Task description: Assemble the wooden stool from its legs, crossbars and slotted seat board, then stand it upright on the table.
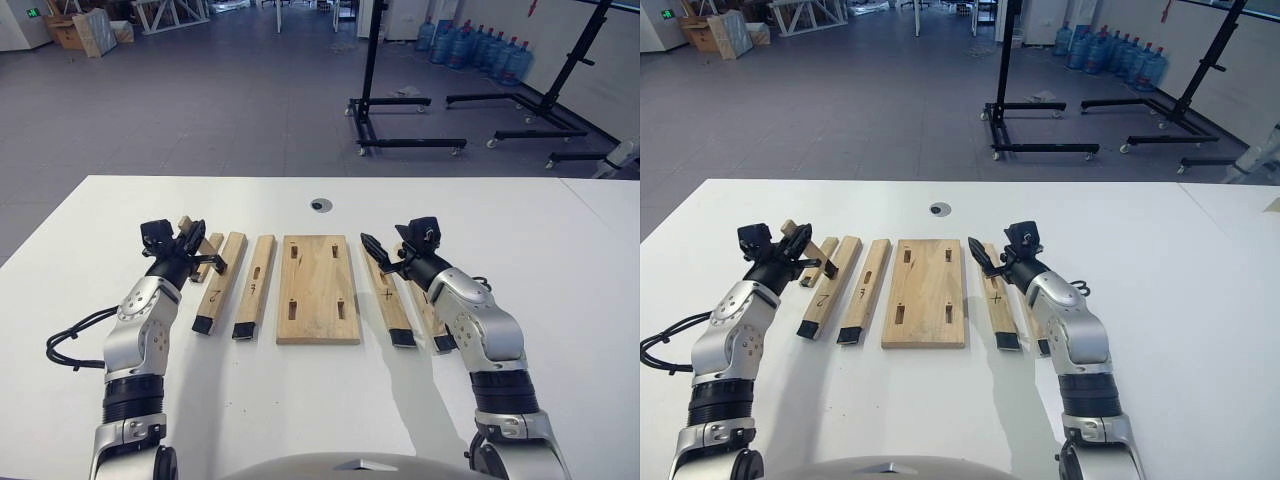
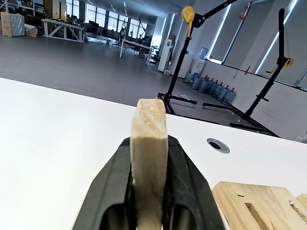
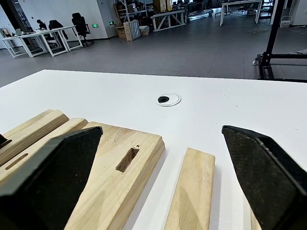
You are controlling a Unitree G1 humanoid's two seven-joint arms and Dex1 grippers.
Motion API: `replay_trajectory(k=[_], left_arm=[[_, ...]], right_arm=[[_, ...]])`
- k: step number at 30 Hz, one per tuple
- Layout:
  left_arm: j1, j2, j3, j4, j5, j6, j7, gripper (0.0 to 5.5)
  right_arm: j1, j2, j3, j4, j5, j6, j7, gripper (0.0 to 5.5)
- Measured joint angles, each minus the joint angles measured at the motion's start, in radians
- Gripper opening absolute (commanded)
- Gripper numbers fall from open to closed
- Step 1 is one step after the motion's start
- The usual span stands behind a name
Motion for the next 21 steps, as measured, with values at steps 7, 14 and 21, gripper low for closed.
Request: replay_trajectory(k=[7, 14, 21], left_arm=[[-0.006, -0.013, -0.011, 0.032, 0.022, -0.039, -0.009, 0.38], [0.001, -0.002, -0.056, 0.034, 0.136, -0.119, -0.002, 0.38], [0.018, -0.004, -0.069, 0.042, 0.182, -0.159, -0.003, 0.38]], right_arm=[[0.000, 0.000, 0.004, 0.000, 0.000, 0.000, 0.003, 4.58], [0.000, 0.000, 0.010, 0.001, 0.000, 0.000, 0.008, 4.58], [0.000, 0.002, 0.018, 0.001, 0.000, 0.000, 0.008, 4.58]])
